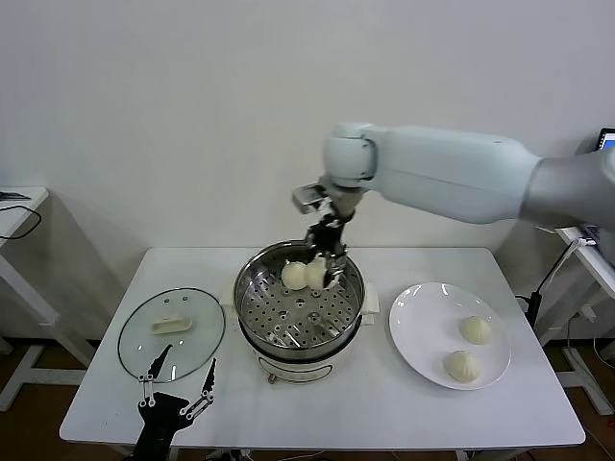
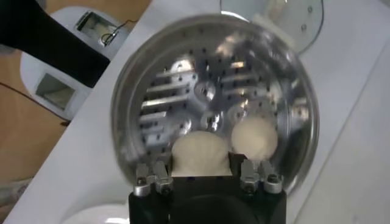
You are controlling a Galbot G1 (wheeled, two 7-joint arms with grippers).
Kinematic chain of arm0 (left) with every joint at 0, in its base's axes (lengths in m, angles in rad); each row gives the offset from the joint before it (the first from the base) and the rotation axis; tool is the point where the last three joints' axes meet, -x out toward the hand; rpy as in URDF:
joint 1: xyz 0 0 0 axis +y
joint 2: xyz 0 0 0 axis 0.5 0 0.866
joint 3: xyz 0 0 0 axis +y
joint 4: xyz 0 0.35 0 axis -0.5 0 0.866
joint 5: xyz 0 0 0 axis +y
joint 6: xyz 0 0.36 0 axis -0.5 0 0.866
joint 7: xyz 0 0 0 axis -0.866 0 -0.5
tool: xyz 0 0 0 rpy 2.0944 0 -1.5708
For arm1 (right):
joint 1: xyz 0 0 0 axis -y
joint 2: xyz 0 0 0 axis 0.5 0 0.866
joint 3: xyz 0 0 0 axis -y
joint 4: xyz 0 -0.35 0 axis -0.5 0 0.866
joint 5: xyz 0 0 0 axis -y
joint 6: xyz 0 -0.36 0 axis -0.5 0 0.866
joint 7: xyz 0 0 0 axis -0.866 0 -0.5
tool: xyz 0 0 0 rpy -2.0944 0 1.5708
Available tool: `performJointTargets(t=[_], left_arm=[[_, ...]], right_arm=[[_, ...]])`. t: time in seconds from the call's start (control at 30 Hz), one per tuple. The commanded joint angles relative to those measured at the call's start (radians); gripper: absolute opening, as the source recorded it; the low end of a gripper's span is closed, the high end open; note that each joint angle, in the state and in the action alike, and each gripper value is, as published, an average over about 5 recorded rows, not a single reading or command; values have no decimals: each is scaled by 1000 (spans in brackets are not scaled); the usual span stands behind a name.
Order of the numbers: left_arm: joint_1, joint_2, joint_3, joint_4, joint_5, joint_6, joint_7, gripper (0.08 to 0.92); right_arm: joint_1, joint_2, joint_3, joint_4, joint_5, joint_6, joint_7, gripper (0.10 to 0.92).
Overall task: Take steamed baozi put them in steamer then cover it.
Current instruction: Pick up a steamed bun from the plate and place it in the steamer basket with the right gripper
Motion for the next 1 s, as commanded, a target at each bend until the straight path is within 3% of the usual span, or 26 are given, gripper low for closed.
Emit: performJointTargets(t=[0.03, 0.77, 1.0], left_arm=[[-3, 2, -1, -3, -2, 0, -1, 823], [-3, -1, -3, 0, -2, -7, -2, 823], [-4, -2, -4, 0, -2, -6, -2, 823]], right_arm=[[-41, 173, -56, -56, 59, -56, 116, 617], [-129, 256, -77, -154, 38, -71, 171, 630], [-128, 222, -65, -122, 30, -70, 188, 771]])
